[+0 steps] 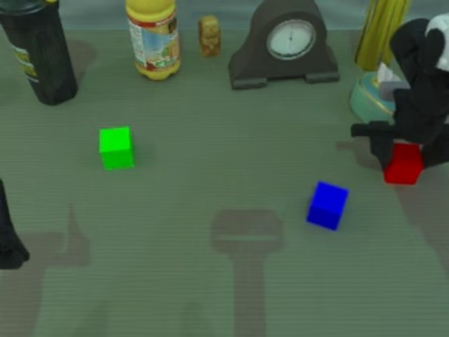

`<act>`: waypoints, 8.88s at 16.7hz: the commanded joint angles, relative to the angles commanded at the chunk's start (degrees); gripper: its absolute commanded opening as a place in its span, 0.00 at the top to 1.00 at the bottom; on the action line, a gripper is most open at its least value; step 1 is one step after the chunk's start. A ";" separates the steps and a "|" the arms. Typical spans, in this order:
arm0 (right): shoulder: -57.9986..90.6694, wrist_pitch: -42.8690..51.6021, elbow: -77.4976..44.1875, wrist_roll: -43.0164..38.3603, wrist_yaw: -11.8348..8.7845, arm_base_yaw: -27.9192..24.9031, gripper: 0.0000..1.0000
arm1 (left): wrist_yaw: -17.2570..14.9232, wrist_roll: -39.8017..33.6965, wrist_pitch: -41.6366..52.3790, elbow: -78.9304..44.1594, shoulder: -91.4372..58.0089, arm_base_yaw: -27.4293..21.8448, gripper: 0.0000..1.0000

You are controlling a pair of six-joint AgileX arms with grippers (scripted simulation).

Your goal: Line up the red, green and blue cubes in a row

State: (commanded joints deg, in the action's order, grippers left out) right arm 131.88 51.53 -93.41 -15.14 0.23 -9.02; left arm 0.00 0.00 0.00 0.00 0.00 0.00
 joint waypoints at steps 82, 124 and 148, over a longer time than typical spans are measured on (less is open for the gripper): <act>13.66 33.31 -48.08 -37.79 1.47 -43.46 0.00 | 0.00 0.00 0.00 0.00 0.00 0.00 0.00; -131.88 -51.53 93.41 15.14 -0.23 8.45 0.00 | -0.27 -21.01 75.13 -120.75 -135.62 -13.24 0.00; -131.88 -51.53 93.41 15.14 -0.23 8.45 0.00 | -0.32 -20.89 59.44 -108.54 -139.09 -13.16 0.60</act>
State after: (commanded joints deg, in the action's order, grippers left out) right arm 0.00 0.00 0.00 0.00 0.00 -0.57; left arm -0.32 -20.89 59.44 -108.54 -139.09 -13.16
